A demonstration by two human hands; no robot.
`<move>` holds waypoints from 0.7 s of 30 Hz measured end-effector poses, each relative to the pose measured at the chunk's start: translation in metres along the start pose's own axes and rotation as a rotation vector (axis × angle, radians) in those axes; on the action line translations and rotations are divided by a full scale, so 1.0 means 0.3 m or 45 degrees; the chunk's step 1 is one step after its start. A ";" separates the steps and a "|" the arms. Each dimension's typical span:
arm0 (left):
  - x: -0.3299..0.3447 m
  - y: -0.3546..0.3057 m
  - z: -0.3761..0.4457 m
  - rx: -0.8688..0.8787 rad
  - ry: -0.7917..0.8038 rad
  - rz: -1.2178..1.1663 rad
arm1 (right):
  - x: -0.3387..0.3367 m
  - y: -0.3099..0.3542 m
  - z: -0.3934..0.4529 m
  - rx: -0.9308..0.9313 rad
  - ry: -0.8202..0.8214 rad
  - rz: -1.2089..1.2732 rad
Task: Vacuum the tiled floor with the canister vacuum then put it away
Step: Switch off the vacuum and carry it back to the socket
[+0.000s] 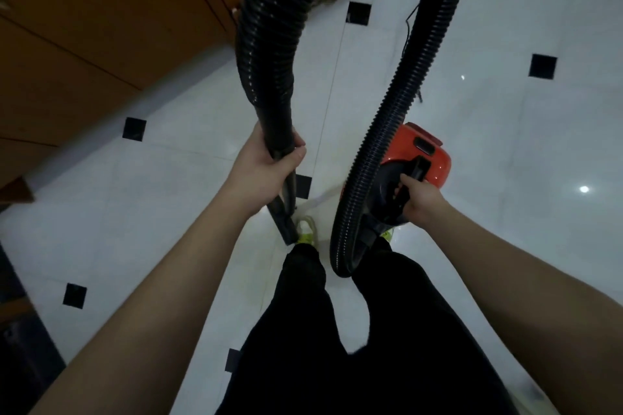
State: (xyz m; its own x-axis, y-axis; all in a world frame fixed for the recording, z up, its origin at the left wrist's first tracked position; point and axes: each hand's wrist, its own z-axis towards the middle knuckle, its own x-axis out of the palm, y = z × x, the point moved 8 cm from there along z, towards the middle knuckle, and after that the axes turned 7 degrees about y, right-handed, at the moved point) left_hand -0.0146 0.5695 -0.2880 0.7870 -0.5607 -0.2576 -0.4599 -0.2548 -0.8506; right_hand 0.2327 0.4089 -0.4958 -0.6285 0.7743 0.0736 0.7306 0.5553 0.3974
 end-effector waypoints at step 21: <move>0.015 -0.729 -0.207 0.601 0.272 0.117 | -0.135 0.341 -0.657 -0.353 -0.075 0.400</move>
State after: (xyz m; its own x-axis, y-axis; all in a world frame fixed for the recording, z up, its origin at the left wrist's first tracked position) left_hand 0.0638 0.5737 -0.0747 0.6280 -0.7246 -0.2839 -0.2494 0.1582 -0.9554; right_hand 0.2804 0.3745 -0.2779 -0.3647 0.9134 0.1809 0.7796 0.1933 0.5958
